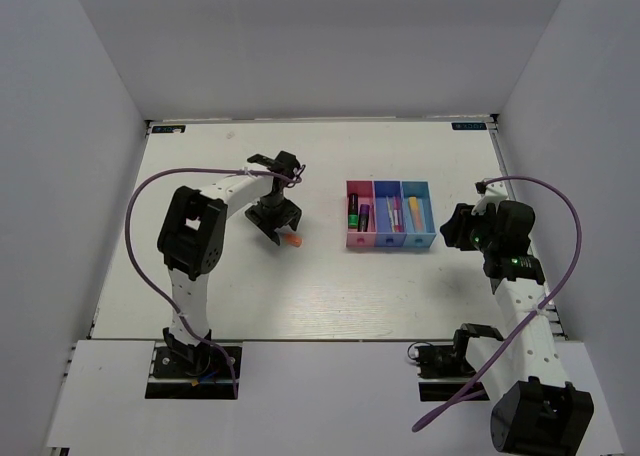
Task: Sort the stationery into containers
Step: Pick up the pen from the center of the board.
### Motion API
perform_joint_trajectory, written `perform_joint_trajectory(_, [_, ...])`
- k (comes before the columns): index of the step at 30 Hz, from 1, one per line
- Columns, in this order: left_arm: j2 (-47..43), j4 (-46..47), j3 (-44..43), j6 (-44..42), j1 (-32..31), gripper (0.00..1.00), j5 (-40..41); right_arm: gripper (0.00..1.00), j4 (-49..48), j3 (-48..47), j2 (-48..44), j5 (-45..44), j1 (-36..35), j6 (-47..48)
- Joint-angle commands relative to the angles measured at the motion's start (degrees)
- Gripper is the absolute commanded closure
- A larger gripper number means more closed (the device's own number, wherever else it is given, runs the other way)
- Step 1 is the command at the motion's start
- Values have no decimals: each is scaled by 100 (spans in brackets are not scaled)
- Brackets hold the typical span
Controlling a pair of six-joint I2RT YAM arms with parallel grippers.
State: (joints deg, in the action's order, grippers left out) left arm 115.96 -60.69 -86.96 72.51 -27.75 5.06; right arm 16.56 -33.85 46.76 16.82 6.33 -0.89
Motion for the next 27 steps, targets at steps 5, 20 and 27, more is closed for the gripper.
perform_joint_trajectory(5, [-153, 13, 83, 62, 68, 31, 30, 50, -100, -69, -27, 32, 35, 18])
perform_joint_trajectory(20, [32, 663, 803, 97, 217, 57, -14, 48, -74, -69, -18, 164, 150, -34])
perform_joint_trajectory(27, [-406, 1041, 1076, -384, 86, 95, -198, 48, -100, -52, -44, 216, 185, -43])
